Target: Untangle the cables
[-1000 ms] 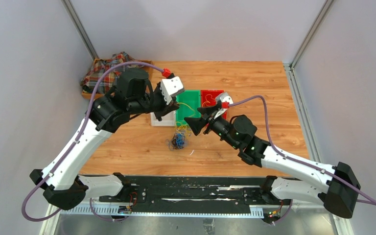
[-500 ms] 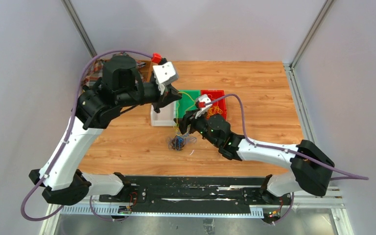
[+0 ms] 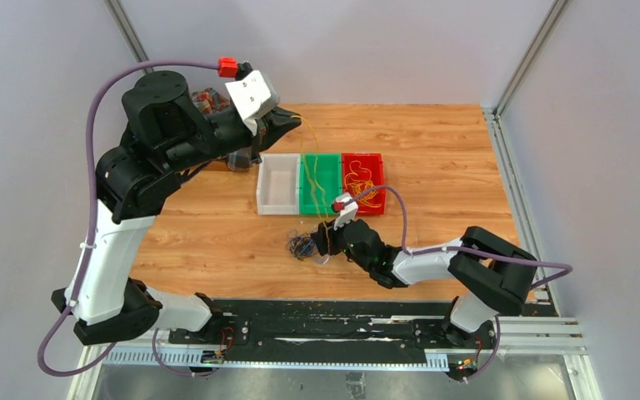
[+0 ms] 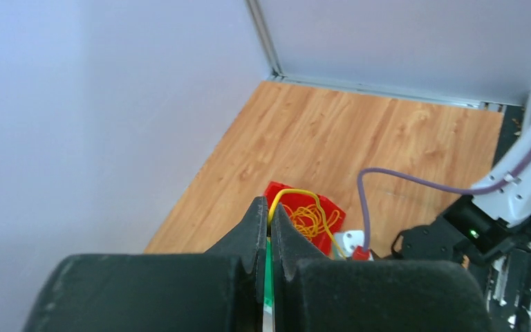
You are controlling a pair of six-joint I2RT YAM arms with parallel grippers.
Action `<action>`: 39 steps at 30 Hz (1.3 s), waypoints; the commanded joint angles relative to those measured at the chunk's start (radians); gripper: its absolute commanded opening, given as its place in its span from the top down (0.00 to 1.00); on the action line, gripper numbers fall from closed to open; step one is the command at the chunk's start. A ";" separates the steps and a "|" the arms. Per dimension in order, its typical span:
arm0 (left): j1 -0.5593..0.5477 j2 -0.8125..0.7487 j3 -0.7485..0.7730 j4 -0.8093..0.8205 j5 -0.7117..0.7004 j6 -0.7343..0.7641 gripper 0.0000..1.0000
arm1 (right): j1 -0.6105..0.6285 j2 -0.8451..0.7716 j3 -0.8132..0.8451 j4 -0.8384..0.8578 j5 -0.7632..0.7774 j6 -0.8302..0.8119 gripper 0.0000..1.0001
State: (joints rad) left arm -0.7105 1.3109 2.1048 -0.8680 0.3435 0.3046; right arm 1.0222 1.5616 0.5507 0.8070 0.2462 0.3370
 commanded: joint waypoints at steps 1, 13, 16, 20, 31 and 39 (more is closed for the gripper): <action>-0.007 0.025 0.055 0.085 -0.084 0.042 1.00 | 0.031 0.031 -0.053 0.078 0.055 0.045 0.46; -0.007 0.022 0.084 0.426 -0.349 0.231 1.00 | 0.068 0.091 -0.154 0.157 0.084 0.109 0.37; -0.007 0.026 0.090 0.505 -0.378 0.257 1.00 | 0.068 0.083 -0.162 0.171 0.095 0.113 0.35; -0.007 0.040 0.119 0.481 -0.351 0.249 1.00 | 0.068 0.055 -0.170 0.195 0.097 0.101 0.34; -0.007 0.107 0.197 0.901 -0.454 0.470 1.00 | 0.068 0.025 -0.182 0.159 0.094 0.114 0.30; -0.008 0.173 0.347 0.986 -0.431 0.514 1.00 | 0.065 0.029 -0.208 0.179 0.145 0.114 0.24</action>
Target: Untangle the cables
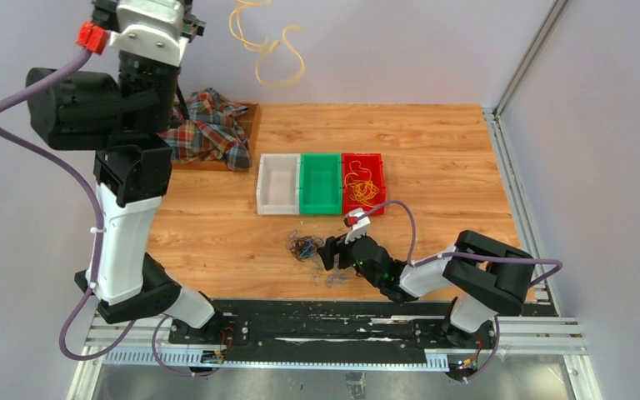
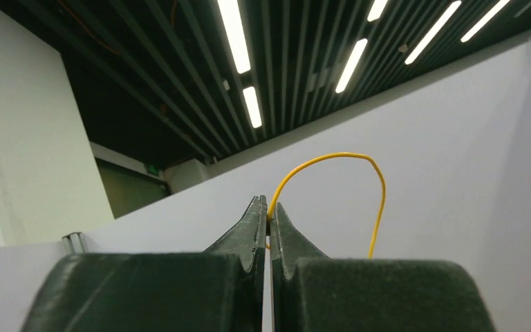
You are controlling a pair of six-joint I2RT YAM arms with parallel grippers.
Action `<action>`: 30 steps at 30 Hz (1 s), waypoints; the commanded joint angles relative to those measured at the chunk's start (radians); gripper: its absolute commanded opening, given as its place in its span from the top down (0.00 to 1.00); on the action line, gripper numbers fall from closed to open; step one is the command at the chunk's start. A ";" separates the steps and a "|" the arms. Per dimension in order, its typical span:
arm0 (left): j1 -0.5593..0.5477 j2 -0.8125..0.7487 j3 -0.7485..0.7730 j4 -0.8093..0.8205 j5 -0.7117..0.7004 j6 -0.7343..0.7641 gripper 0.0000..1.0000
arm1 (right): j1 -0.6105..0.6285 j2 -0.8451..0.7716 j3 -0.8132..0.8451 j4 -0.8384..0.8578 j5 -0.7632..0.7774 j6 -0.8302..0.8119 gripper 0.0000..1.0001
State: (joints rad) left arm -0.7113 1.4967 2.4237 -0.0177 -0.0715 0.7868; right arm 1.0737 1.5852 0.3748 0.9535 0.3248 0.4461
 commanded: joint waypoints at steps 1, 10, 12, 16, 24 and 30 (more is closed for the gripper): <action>-0.008 -0.025 0.020 0.136 -0.015 0.016 1.00 | 0.009 0.000 -0.039 0.035 0.068 0.001 0.24; -0.008 -0.241 -0.455 0.131 0.099 -0.096 1.00 | 0.003 -0.156 0.008 -0.071 0.047 -0.062 0.24; -0.008 -0.268 -0.527 0.116 0.101 -0.133 1.00 | -0.004 -0.226 0.038 -0.147 0.043 -0.075 0.24; -0.008 -0.313 -0.651 0.087 0.103 -0.227 1.00 | -0.011 -0.349 0.101 -0.286 0.056 -0.115 0.22; -0.010 -0.322 -0.812 0.057 0.191 -0.422 1.00 | -0.028 -0.475 0.177 -0.358 0.114 -0.109 0.23; -0.013 -0.244 -0.819 0.045 0.231 -0.458 1.00 | -0.113 -0.550 0.199 -0.494 0.214 -0.033 0.26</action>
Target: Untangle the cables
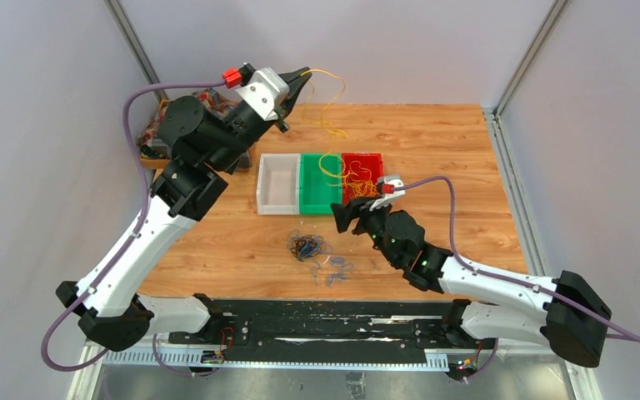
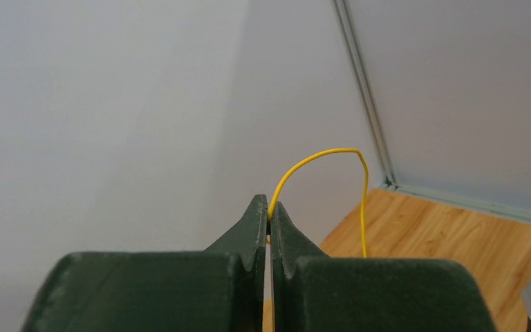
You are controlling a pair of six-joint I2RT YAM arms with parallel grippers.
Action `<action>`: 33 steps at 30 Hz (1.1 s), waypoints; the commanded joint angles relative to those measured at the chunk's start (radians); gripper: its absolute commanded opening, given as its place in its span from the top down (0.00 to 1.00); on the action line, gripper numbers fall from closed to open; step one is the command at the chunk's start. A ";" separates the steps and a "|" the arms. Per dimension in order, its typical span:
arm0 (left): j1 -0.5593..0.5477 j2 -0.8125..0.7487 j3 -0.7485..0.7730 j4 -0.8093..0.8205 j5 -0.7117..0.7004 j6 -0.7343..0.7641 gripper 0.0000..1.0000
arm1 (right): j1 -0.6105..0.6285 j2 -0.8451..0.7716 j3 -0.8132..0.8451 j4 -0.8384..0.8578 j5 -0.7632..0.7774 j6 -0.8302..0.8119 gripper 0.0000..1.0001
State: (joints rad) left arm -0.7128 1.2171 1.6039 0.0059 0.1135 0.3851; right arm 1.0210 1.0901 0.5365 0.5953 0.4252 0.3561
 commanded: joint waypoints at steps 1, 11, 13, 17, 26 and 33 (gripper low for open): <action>-0.011 0.054 0.003 0.020 0.046 -0.058 1.00 | -0.076 -0.080 0.037 -0.169 0.134 0.076 0.27; -0.016 0.245 0.080 0.022 0.054 -0.074 1.00 | -0.225 -0.252 -0.012 -0.456 0.290 0.203 0.33; -0.017 0.275 0.097 0.022 0.055 -0.070 1.00 | -0.242 -0.288 -0.033 -0.473 0.292 0.209 0.34; -0.018 0.326 0.132 0.022 0.054 -0.079 1.00 | -0.264 -0.354 -0.064 -0.507 0.309 0.216 0.35; -0.027 0.419 0.155 0.044 0.029 -0.069 1.00 | -0.304 -0.392 -0.082 -0.550 0.299 0.225 0.35; -0.027 0.490 0.157 0.063 0.008 -0.026 1.00 | -0.331 -0.402 -0.082 -0.578 0.291 0.229 0.35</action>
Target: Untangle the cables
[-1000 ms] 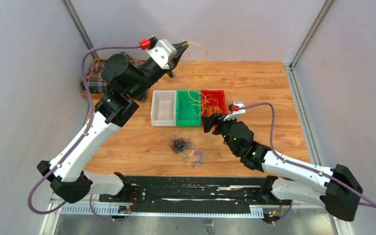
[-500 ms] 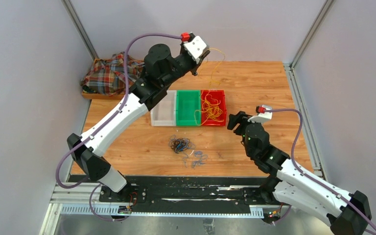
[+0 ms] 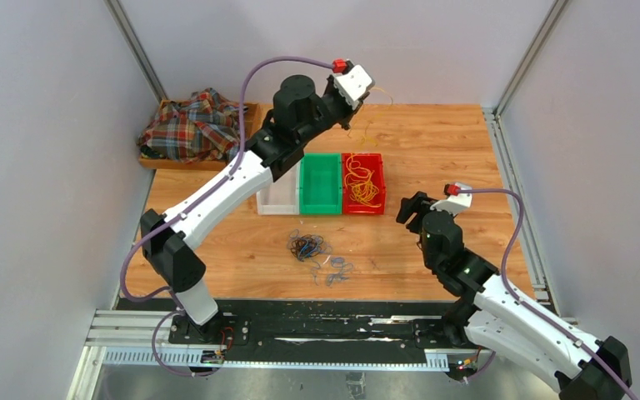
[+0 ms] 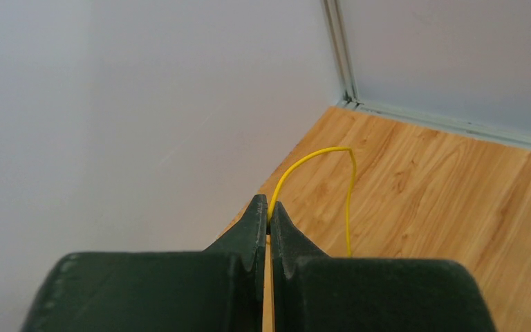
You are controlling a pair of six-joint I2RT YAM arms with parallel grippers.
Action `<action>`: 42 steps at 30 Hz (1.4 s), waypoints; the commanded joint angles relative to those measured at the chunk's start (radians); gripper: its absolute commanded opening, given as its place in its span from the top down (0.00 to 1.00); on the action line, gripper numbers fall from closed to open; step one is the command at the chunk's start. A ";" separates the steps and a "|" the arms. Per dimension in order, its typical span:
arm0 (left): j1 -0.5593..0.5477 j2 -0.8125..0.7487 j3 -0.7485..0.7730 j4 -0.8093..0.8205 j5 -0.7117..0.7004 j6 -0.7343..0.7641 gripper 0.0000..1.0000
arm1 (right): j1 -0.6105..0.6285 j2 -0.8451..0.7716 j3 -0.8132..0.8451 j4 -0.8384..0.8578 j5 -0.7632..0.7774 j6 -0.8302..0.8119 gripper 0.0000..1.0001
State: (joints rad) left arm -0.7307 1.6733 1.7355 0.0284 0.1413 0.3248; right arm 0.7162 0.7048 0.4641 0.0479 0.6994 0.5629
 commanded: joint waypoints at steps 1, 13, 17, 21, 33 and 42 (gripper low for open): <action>-0.009 0.038 0.017 0.040 -0.028 0.044 1.00 | -0.032 -0.020 -0.010 -0.036 0.014 0.022 0.35; -0.026 0.073 -0.113 0.008 -0.062 0.058 1.00 | -0.068 -0.036 -0.005 -0.055 -0.022 0.035 0.36; -0.032 0.077 -0.151 -0.036 -0.067 0.075 1.00 | -0.070 -0.039 -0.007 -0.057 -0.021 0.041 0.36; -0.038 0.120 -0.127 -0.121 -0.078 0.086 1.00 | -0.074 -0.031 -0.008 -0.060 -0.025 0.059 0.36; -0.043 0.270 -0.012 -0.392 0.008 0.052 1.00 | -0.075 -0.024 -0.017 -0.066 -0.016 0.076 0.37; -0.044 0.359 -0.027 -0.383 -0.103 0.118 1.00 | -0.078 0.016 -0.016 -0.063 -0.019 0.088 0.37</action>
State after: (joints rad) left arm -0.7647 1.9949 1.6924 -0.3500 0.0834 0.4160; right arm 0.6533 0.7044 0.4606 -0.0067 0.6697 0.6285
